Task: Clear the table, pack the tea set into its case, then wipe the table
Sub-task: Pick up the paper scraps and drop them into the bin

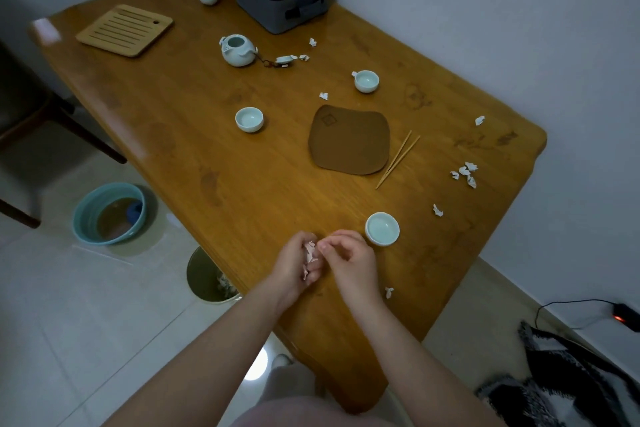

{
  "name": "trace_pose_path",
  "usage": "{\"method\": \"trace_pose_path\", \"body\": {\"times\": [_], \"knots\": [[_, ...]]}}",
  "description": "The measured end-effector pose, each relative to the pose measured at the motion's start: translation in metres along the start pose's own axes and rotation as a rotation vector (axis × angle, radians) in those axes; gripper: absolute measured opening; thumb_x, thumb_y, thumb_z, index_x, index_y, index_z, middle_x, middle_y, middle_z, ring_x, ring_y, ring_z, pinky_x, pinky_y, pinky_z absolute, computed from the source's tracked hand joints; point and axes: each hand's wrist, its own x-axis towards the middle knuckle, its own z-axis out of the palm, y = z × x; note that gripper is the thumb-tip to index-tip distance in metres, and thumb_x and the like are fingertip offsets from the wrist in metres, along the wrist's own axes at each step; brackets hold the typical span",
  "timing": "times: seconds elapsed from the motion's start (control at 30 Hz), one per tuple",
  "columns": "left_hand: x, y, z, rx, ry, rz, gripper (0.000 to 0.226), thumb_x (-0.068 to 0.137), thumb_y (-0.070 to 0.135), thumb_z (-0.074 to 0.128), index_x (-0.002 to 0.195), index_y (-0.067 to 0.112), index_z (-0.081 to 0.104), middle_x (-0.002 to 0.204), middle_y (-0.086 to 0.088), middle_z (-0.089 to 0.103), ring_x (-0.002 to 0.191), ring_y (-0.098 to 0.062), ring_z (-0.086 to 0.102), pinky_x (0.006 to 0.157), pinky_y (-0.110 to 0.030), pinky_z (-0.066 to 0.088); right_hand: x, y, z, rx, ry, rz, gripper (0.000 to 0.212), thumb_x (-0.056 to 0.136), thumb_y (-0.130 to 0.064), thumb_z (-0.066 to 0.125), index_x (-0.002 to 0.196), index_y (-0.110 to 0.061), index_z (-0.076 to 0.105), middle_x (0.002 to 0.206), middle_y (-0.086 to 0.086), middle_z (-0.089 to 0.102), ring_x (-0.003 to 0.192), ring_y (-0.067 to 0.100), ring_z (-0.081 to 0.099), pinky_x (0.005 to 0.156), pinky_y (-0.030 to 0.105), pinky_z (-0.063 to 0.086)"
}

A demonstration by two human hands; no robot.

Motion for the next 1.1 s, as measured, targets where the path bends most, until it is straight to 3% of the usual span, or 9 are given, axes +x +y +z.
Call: {"method": "trace_pose_path", "body": {"times": [0.1, 0.2, 0.33, 0.43, 0.53, 0.67, 0.83, 0.97, 1.1], "knots": [[0.003, -0.007, 0.010, -0.351, -0.021, -0.127, 0.013, 0.076, 0.015, 0.041, 0.063, 0.011, 0.045, 0.039, 0.001, 0.033, 0.026, -0.009, 0.028, 0.030, -0.014, 0.018, -0.006, -0.005, 0.001, -0.081, -0.030, -0.039, 0.006, 0.088, -0.015, 0.069, 0.087, -0.019, 0.073, 0.113, -0.013, 0.054, 0.111, 0.001, 0.050, 0.086, 0.007, 0.041], [0.010, -0.017, 0.009, -0.391, -0.002, -0.125, 0.007, 0.065, 0.019, 0.044, 0.060, 0.014, 0.045, 0.049, 0.002, 0.036, 0.038, -0.013, 0.033, 0.042, -0.019, 0.021, -0.011, -0.002, -0.002, -0.210, -0.008, -0.109, 0.009, 0.089, -0.017, 0.068, 0.094, -0.016, 0.075, 0.119, -0.017, 0.050, 0.117, -0.001, 0.041, 0.090, 0.005, 0.035], [0.009, -0.021, 0.011, -0.452, -0.019, -0.116, 0.015, 0.067, 0.016, 0.039, 0.056, 0.012, 0.048, 0.054, -0.001, 0.040, 0.047, -0.018, 0.039, 0.052, -0.027, 0.031, -0.018, -0.002, -0.007, -0.400, -0.020, -0.213, 0.014, 0.092, -0.023, 0.064, 0.099, -0.022, 0.077, 0.133, -0.019, 0.047, 0.126, 0.000, 0.033, 0.088, -0.001, 0.025], [0.004, -0.021, 0.014, -0.501, -0.058, -0.117, 0.016, 0.068, 0.015, 0.039, 0.056, 0.011, 0.048, 0.054, -0.002, 0.041, 0.048, -0.018, 0.041, 0.056, -0.029, 0.032, -0.022, -0.002, -0.010, -0.485, -0.021, -0.315, 0.017, 0.093, -0.025, 0.062, 0.103, -0.025, 0.075, 0.142, -0.014, 0.047, 0.131, 0.005, 0.035, 0.096, 0.005, 0.024], [0.001, -0.019, 0.013, -0.514, -0.118, -0.127, 0.014, 0.068, 0.015, 0.039, 0.056, 0.011, 0.047, 0.050, -0.002, 0.041, 0.037, -0.014, 0.035, 0.044, -0.022, 0.020, -0.027, -0.001, -0.017, -0.486, 0.051, -0.394, 0.024, 0.093, -0.028, 0.056, 0.109, -0.026, 0.073, 0.138, -0.011, 0.051, 0.126, 0.004, 0.042, 0.099, 0.014, 0.032], [0.000, -0.015, 0.010, -0.544, -0.150, -0.149, 0.022, 0.071, 0.017, 0.041, 0.049, 0.015, 0.039, 0.046, 0.003, 0.036, 0.028, -0.008, 0.029, 0.030, -0.017, 0.011, -0.029, 0.013, -0.042, -0.519, 0.178, -0.216, 0.024, 0.096, -0.025, 0.053, 0.113, -0.021, 0.069, 0.111, -0.009, 0.063, 0.100, 0.007, 0.059, 0.084, 0.029, 0.051], [0.004, -0.018, 0.000, -0.461, -0.061, -0.150, 0.059, 0.098, 0.040, 0.044, 0.044, 0.021, 0.033, 0.040, 0.006, 0.027, 0.028, -0.005, 0.030, 0.026, -0.017, 0.013, -0.038, 0.040, -0.070, -0.789, 0.095, 0.109, 0.041, 0.093, -0.040, 0.060, 0.131, -0.026, 0.055, 0.125, -0.007, 0.052, 0.101, 0.006, 0.053, 0.075, 0.020, 0.044], [0.003, -0.020, -0.003, -0.408, 0.029, -0.149, 0.046, 0.098, 0.044, 0.046, 0.060, 0.021, 0.035, 0.044, 0.006, 0.036, 0.029, -0.003, 0.031, 0.027, -0.016, 0.015, -0.039, 0.048, -0.070, -0.812, 0.029, 0.166, 0.056, 0.086, -0.044, 0.069, 0.136, -0.026, 0.050, 0.125, -0.003, 0.045, 0.106, 0.011, 0.052, 0.079, 0.022, 0.043], [-0.003, -0.025, -0.005, -0.352, 0.085, -0.103, 0.038, 0.096, 0.044, 0.048, 0.069, 0.019, 0.044, 0.049, 0.005, 0.043, 0.033, -0.003, 0.032, 0.030, -0.016, 0.019, -0.032, 0.056, -0.065, -0.876, 0.034, 0.122, 0.037, 0.093, -0.036, 0.062, 0.126, -0.019, 0.060, 0.120, -0.001, 0.051, 0.100, 0.014, 0.055, 0.083, 0.023, 0.046]]}}
